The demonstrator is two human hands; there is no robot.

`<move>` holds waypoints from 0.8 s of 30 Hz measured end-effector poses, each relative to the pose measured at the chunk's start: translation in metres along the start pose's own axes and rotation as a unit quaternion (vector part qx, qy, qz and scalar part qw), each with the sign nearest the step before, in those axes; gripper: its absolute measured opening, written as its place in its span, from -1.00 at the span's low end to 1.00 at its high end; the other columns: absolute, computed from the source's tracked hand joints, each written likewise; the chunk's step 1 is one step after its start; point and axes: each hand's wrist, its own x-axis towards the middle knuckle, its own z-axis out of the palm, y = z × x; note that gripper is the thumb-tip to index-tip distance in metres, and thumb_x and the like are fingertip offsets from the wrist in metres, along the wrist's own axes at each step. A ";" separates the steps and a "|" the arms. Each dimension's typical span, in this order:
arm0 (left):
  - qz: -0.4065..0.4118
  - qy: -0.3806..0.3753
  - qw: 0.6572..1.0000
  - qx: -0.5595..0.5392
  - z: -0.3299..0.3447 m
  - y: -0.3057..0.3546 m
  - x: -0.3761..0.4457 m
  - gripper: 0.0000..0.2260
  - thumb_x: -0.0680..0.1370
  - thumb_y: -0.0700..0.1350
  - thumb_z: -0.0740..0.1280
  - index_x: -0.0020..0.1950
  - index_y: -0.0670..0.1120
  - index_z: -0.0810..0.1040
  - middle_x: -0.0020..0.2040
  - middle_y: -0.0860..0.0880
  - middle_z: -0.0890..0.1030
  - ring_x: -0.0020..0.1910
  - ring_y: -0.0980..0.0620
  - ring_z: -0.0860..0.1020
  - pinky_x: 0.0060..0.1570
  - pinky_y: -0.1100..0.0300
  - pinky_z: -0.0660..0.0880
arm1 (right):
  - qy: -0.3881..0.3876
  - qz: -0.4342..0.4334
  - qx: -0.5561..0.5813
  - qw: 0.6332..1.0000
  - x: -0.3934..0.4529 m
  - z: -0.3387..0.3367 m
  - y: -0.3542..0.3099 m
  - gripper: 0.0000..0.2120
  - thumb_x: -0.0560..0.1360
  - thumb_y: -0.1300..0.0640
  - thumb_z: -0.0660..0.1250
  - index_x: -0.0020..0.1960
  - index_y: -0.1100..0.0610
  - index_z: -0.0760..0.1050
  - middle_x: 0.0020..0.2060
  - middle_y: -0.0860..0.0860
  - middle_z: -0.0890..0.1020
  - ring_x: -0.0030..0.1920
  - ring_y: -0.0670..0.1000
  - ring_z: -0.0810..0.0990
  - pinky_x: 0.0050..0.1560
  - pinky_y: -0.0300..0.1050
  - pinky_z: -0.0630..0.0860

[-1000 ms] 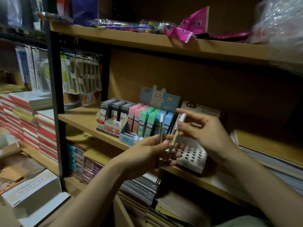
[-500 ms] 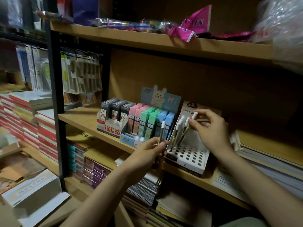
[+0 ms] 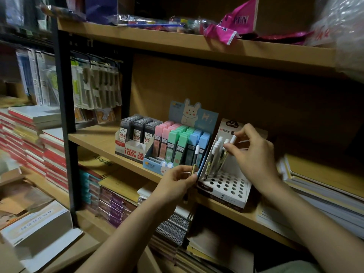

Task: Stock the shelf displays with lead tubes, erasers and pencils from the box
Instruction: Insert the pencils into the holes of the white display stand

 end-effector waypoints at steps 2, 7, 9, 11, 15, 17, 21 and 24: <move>0.007 0.009 1.000 -0.004 0.000 -0.002 0.001 -0.86 0.56 -0.19 0.35 0.10 -0.10 0.61 0.00 -0.16 0.63 -0.11 -0.07 0.62 -0.22 0.12 0.55 | -0.011 -0.007 -0.008 1.000 0.000 0.004 0.001 -0.77 0.42 0.16 0.50 -0.09 0.06 0.43 -0.21 -0.13 0.58 -0.20 -0.21 0.59 -0.32 -0.45 0.48; 0.037 0.022 0.999 0.007 -0.002 -0.005 0.002 -0.87 0.49 -0.20 0.43 0.03 -0.10 0.67 -0.14 -0.10 0.61 -0.19 0.01 0.61 -0.27 0.20 0.52 | -0.023 -0.012 0.001 1.000 -0.007 0.014 0.006 -0.78 0.41 0.23 0.49 -0.11 0.03 0.47 -0.16 -0.11 0.58 -0.14 -0.24 0.56 -0.19 -0.56 0.43; 0.046 0.016 0.999 0.009 -0.002 -0.004 0.002 -0.84 0.48 -0.19 0.43 0.05 -0.11 0.67 -0.15 -0.08 0.63 -0.20 0.05 0.62 -0.27 0.21 0.51 | -0.008 0.001 0.018 1.000 -0.009 0.015 0.007 -0.75 0.41 0.26 0.49 -0.11 -0.01 0.47 -0.10 -0.07 0.57 -0.13 -0.22 0.57 -0.20 -0.57 0.43; 0.049 -0.002 0.999 0.007 0.001 -0.003 0.001 -0.83 0.49 -0.18 0.42 0.07 -0.11 0.67 -0.16 -0.05 0.67 -0.19 0.06 0.63 -0.26 0.19 0.51 | -0.001 0.007 0.021 1.000 -0.008 0.016 0.007 -0.73 0.41 0.26 0.48 -0.10 -0.03 0.47 -0.08 -0.07 0.55 -0.12 -0.23 0.55 -0.22 -0.54 0.44; 0.063 -0.020 0.998 0.019 0.006 -0.001 -0.003 -0.82 0.51 -0.19 0.40 0.11 -0.10 0.66 -0.17 -0.02 0.68 -0.19 0.09 0.62 -0.24 0.19 0.48 | -0.012 0.027 -0.003 1.000 -0.011 0.019 0.008 -0.82 0.44 0.24 0.45 -0.08 0.04 0.51 -0.07 -0.06 0.55 -0.08 -0.16 0.56 -0.15 -0.37 0.46; 0.065 -0.023 0.998 0.015 0.009 0.000 -0.005 -0.81 0.51 -0.19 0.39 0.11 -0.09 0.66 -0.11 -0.04 0.70 -0.15 0.09 0.64 -0.20 0.21 0.49 | -0.013 0.051 0.006 0.999 -0.014 0.018 0.006 -0.83 0.45 0.25 0.45 -0.03 0.05 0.54 -0.05 -0.05 0.54 -0.08 -0.14 0.56 -0.16 -0.34 0.51; 0.075 -0.035 0.996 -0.024 0.014 0.004 -0.010 -0.82 0.52 -0.25 0.36 0.10 -0.13 0.64 -0.02 -0.09 0.71 -0.13 0.10 0.66 -0.24 0.35 0.51 | 0.027 0.048 0.065 0.996 -0.021 0.002 -0.008 -0.71 0.49 0.11 0.42 0.21 -0.02 0.53 0.01 -0.11 0.52 -0.14 -0.17 0.55 -0.22 -0.38 0.54; 0.092 -0.039 0.995 -0.015 0.016 0.008 -0.012 -0.84 0.51 -0.27 0.37 0.06 -0.11 0.65 -0.04 -0.07 0.71 -0.06 0.05 0.67 -0.11 0.30 0.55 | -0.034 0.041 0.190 0.980 -0.030 -0.007 -0.026 -0.65 0.46 0.10 0.43 0.23 -0.03 0.50 -0.11 -0.11 0.62 -0.14 -0.21 0.64 -0.22 -0.36 0.56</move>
